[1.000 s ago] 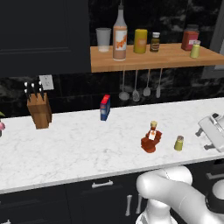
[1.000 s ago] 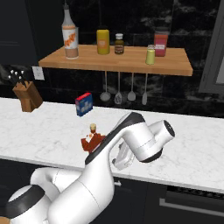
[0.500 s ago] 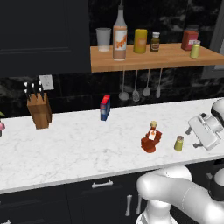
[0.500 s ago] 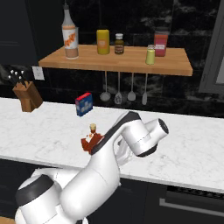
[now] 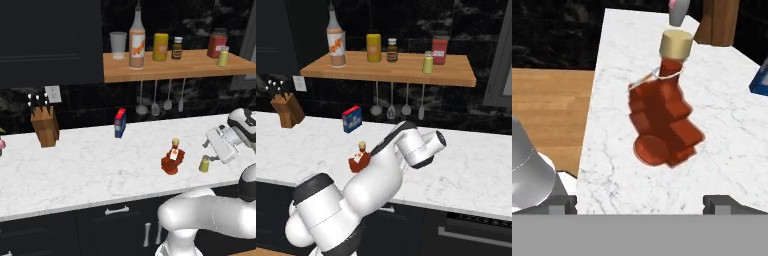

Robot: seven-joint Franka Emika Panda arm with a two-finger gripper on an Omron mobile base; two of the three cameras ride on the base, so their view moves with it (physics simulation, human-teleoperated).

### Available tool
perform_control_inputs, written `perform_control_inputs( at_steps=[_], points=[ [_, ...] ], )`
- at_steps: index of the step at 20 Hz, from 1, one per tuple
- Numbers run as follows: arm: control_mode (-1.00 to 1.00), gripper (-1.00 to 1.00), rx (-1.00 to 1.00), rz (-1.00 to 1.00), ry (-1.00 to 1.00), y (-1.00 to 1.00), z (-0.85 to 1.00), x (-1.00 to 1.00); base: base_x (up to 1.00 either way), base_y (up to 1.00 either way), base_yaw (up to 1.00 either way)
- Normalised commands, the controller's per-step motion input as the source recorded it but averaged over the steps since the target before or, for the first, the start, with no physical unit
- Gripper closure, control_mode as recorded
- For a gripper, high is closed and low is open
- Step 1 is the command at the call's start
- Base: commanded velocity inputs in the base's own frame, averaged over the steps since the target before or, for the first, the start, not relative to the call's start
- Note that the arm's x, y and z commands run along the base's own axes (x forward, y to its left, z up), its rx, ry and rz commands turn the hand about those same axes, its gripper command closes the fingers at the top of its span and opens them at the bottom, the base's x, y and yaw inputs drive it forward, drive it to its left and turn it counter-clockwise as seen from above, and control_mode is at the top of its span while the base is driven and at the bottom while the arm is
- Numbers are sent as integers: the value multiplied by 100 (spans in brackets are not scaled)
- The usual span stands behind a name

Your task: Put the shaker and condiment bottle from the counter next to their counterparts in the cabinet.

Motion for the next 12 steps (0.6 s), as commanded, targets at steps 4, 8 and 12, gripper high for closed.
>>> perform_control_inputs(
  at_steps=[4, 8, 12],
  points=[
    [-100, -100, 2, 2, 0, -10, -24, 24, 0, 0, 0],
    [-100, -100, 4, 5, 0, -25, -30, 3, 0, 0, 0],
    [-100, -100, 4, 5, 0, -21, -29, 0, 0, 0, 0]
  ],
)
